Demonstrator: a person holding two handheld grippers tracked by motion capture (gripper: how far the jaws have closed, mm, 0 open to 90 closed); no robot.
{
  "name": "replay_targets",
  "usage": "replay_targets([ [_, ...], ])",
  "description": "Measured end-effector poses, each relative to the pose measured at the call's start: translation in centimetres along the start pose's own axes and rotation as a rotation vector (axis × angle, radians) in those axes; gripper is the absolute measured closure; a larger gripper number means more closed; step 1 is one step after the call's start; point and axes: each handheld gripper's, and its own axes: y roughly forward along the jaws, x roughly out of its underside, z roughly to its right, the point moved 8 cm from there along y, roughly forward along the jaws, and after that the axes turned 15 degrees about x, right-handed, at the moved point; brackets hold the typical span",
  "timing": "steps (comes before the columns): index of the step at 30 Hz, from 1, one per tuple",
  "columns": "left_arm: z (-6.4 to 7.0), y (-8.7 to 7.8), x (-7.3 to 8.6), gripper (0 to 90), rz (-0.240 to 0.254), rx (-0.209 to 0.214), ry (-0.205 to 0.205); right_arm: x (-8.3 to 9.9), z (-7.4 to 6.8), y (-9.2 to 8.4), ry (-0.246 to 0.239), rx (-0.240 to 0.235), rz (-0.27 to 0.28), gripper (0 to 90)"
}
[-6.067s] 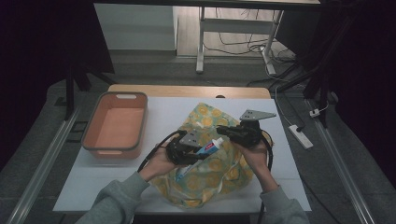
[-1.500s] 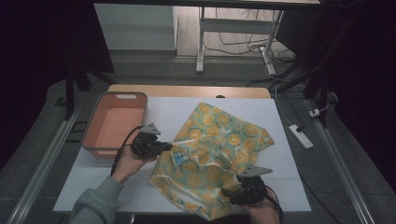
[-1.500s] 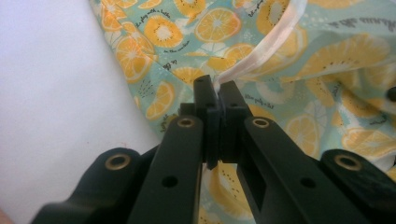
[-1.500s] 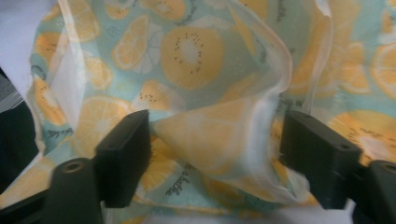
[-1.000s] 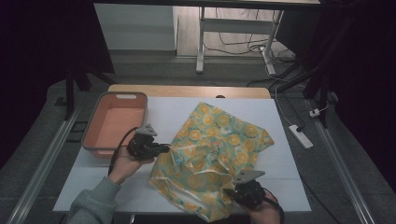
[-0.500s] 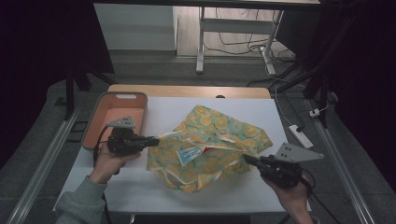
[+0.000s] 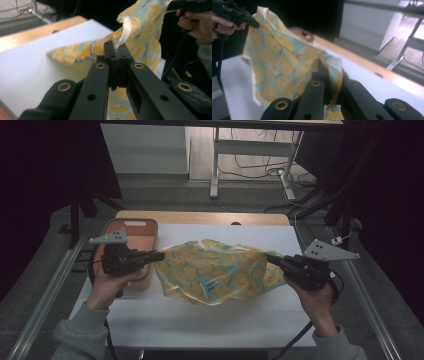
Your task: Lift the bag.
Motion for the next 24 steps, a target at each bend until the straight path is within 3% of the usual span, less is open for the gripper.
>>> replay_targets([
  [5, 1.7, -1.3, -3.3, 88.6, 0.046, 0.003, 0.063, -3.4, 1.1, -0.1, 0.025, 0.009, 0.072, 89.2],
  [8, 2.6, -2.1, -5.4, 88.6, 0.06, -0.02, 0.106, -5.3, 2.0, 0.1, 0.021, 0.03, 0.093, 89.2],
  [12, 3.5, -2.5, -7.9, 88.7, 0.075, -0.038, 0.147, -7.4, 3.2, 0.4, 0.061, 0.04, 0.138, 89.2],
  [14, 3.6, -2.4, -8.8, 88.6, 0.077, -0.058, 0.164, -8.1, 3.6, 0.5, 0.049, 0.069, 0.156, 89.2],
  [19, 2.3, -0.9, -9.0, 88.6, 0.093, -0.048, 0.132, -7.5, 4.8, 1.8, 0.085, 0.098, 0.131, 89.2],
  [24, -1.1, 1.5, -6.4, 88.6, 0.023, -0.087, 0.061, -4.9, 6.2, 4.1, 0.072, 0.138, 0.039, 89.1],
])
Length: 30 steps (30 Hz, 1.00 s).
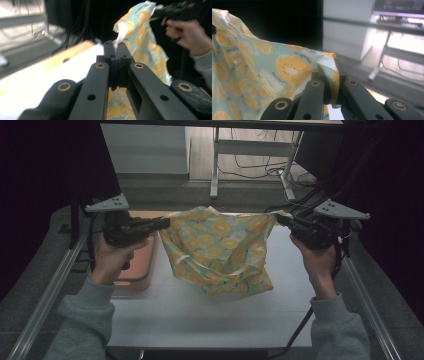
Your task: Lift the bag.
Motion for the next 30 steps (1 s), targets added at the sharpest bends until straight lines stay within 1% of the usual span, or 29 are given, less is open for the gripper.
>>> replay_targets([
  [2, -1.4, 1.2, 1.7, 88.6, -0.046, -0.026, -0.021, 1.7, 0.4, 1.4, -0.013, 0.014, -0.058, 89.1],
  [3, -2.0, 1.7, 2.5, 88.5, -0.065, -0.03, -0.035, 2.7, 0.5, 2.1, -0.009, 0.018, -0.081, 89.0],
  [6, -3.6, 3.1, 4.6, 88.5, -0.102, -0.033, -0.084, 5.8, 0.9, 4.0, 0.012, 0.017, -0.151, 89.0],
  [8, -4.4, 3.8, 5.7, 88.5, -0.122, -0.027, -0.113, 7.7, 0.9, 5.0, 0.034, 0.006, -0.187, 89.0],
  [10, -4.8, 4.4, 6.6, 88.4, -0.143, -0.027, -0.128, 9.2, 0.8, 5.8, 0.044, -0.005, -0.217, 88.9],
  [11, -4.9, 4.6, 6.9, 88.3, -0.155, -0.028, -0.127, 9.7, 0.8, 6.1, 0.051, -0.011, -0.225, 89.0],
  [14, -5.1, 5.0, 7.3, 88.0, -0.183, -0.034, -0.117, 10.4, 0.6, 6.5, 0.049, -0.03, -0.235, 88.8],
  [19, -5.5, 5.4, 7.6, 87.7, -0.18, -0.029, -0.124, 10.4, 0.2, 6.7, 0.052, -0.06, -0.224, 88.5],
  [21, -5.6, 5.5, 7.8, 87.7, -0.189, -0.039, -0.122, 10.6, -0.1, 6.7, 0.044, -0.073, -0.229, 88.4],
  [24, -5.5, 5.4, 7.9, 87.6, -0.18, -0.041, -0.124, 10.9, -0.3, 6.6, 0.035, -0.081, -0.234, 88.1],
  [26, -5.3, 5.3, 7.8, 87.0, -0.17, -0.041, -0.123, 10.9, -0.4, 6.5, 0.045, -0.083, -0.229, 87.0],
  [27, -5.3, 5.2, 7.8, 83.6, -0.162, -0.051, -0.12, 10.9, -0.4, 6.5, 0.049, -0.088, -0.227, 83.4],
  [28, -5.3, 5.0, 7.7, 74.2, -0.152, -0.069, -0.112, 10.8, -0.4, 6.4, 0.048, -0.089, -0.224, 74.2],
  [29, -5.2, 4.8, 7.5, 61.6, -0.14, -0.094, -0.102, 10.6, -0.4, 6.3, 0.045, -0.077, -0.211, 62.4],
  [30, -5.3, 4.4, 7.3, 49.5, -0.126, -0.126, -0.094, 10.3, -0.3, 6.1, 0.042, -0.055, -0.195, 54.2],
])
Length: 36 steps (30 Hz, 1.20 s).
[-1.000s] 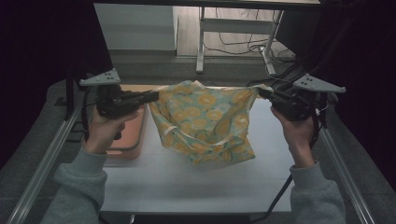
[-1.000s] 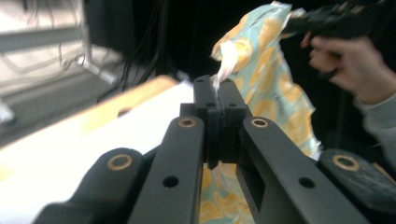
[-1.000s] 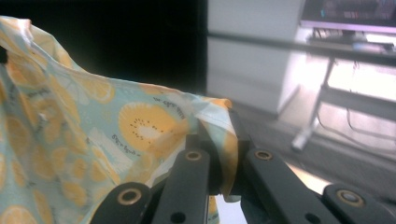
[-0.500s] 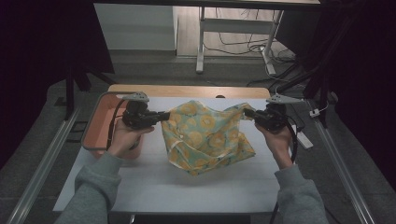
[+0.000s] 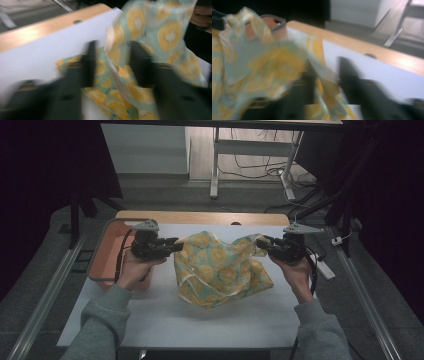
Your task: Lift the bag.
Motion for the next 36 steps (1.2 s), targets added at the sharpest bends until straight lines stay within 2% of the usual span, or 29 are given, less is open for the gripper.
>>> replay_targets([
  [2, 0.1, -0.8, -0.1, 32.1, 0.017, -0.032, 0.006, -0.5, 0.1, -0.9, -0.004, 0.025, 0.037, 42.1],
  [4, 0.2, -1.7, 0.0, 27.6, 0.026, -0.041, 0.013, -0.7, 0.3, -1.9, -0.008, 0.029, 0.054, 37.3],
  [7, 0.7, -2.8, 0.7, 27.6, 0.008, -0.067, 0.032, -0.5, 0.5, -3.2, -0.01, 0.021, 0.057, 34.3],
  [10, 1.5, -3.4, 2.1, 27.6, -0.022, -0.074, 0.05, 0.2, 0.4, -4.4, -0.033, 0.008, 0.062, 33.2],
  [15, 2.5, -4.4, 4.8, 28.5, -0.063, -0.09, 0.067, 2.3, -0.6, -5.8, -0.074, -0.038, 0.049, 33.3],
  [27, 3.3, -5.6, 10.9, 28.8, -0.106, -0.114, 0.044, 8.5, -2.4, -5.7, -0.14, -0.079, -0.004, 34.2],
  [32, 3.4, -6.4, 13.2, 28.7, -0.105, -0.136, 0.031, 11.5, -2.1, -5.6, -0.135, -0.072, -0.035, 34.2],
  [36, 3.4, -6.9, 14.1, 28.6, -0.089, -0.152, 0.018, 12.8, -1.7, -5.5, -0.124, -0.061, -0.046, 34.5],
])
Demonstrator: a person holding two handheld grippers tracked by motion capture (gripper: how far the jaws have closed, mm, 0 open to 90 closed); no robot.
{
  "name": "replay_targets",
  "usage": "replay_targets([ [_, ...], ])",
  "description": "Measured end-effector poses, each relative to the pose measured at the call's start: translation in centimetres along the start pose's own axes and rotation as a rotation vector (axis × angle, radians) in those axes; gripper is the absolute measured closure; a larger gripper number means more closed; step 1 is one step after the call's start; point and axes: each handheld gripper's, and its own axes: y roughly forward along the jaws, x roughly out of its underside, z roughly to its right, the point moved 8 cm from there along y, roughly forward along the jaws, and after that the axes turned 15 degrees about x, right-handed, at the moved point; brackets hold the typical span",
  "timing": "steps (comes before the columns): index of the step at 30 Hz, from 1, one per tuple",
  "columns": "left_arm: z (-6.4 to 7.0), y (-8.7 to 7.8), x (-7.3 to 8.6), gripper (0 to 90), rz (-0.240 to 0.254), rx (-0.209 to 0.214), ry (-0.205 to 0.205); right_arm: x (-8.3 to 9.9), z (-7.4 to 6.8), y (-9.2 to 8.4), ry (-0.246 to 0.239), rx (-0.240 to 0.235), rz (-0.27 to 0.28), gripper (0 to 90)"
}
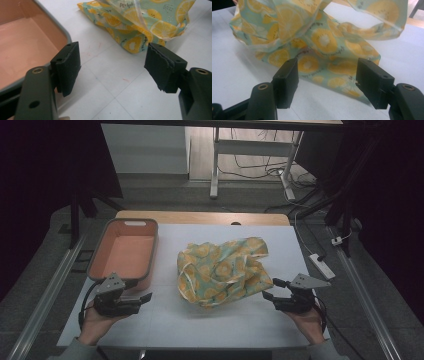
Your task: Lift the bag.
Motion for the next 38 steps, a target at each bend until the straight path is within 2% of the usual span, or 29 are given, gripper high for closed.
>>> replay_targets([
  [10, 0.5, 0.62, 0.4, 27.7, -0.019, -0.002, 0.026, 0.61, -0.1, 0.03, -0.013, 0.01, 0.009, 35.2],
  [22, 0.24, 0.63, 0.49, 27.6, -0.019, 0.004, 0.015, 0.51, -0.23, 0.03, -0.033, 0.024, 0.018, 35.8],
  [38, 0.32, 0.68, 0.42, 27.6, -0.018, 0.002, 0.017, 0.58, -0.24, 0.0, -0.032, 0.021, 0.019, 35.8],
])
